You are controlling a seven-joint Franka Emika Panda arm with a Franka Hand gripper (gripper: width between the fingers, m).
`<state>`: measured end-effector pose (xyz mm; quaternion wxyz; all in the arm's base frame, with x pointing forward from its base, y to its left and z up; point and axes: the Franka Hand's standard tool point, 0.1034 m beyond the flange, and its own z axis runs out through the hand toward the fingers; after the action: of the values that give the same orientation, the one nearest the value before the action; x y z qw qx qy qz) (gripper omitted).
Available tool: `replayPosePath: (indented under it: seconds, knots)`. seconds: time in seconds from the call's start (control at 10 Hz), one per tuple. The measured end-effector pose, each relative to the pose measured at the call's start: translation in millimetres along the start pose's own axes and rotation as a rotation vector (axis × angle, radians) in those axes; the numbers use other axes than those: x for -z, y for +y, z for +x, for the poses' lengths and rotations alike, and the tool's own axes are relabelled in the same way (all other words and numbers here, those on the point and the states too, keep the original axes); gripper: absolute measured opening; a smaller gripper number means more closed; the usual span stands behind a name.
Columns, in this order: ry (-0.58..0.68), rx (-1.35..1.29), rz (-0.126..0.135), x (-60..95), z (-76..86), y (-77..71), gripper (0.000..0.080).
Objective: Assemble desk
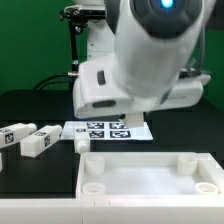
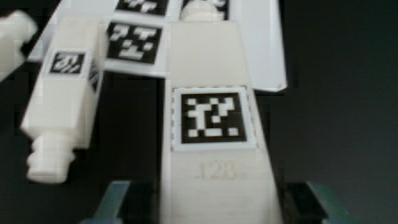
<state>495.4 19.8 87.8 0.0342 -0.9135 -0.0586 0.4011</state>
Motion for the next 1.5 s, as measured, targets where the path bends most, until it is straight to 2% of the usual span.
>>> replayPosePath:
  seconds: [0.2, 0.3, 0.4, 0.5, 0.6, 0.7, 0.9, 1.1, 1.3, 1.4, 1.5]
  knots:
    - [0.107, -0.005, -0.006, 1.1, 1.6, 2.1, 0.0284]
    - [0.184, -0.008, -0.013, 8.9, 6.0, 1.2, 0.0284]
    - [0.27, -0.012, -0.004, 37.5, 5.5, -15.7, 0.0284]
    - [0.411, 0.0, 0.016, 70.1, 14.2, -29.5, 0.0284]
    - [0.499, -0.004, 0.002, 90.1, 15.2, -39.2, 0.0284]
    - [0.551, 0.016, -0.016, 100.4, 15.0, -48.0, 0.0284]
    - [0.697, 0.002, -0.025, 98.7, 21.2, -39.7, 0.0285]
    - [0.833, -0.005, -0.044, 105.8, 26.4, -37.2, 0.0285]
    - [1.033, -0.017, -0.017, 139.0, 38.2, -57.1, 0.0285]
    - [1.132, -0.023, -0.013, 147.6, 34.9, -66.6, 0.0285]
    - [1.205, -0.023, -0.027, 148.7, 31.8, -68.9, 0.0285]
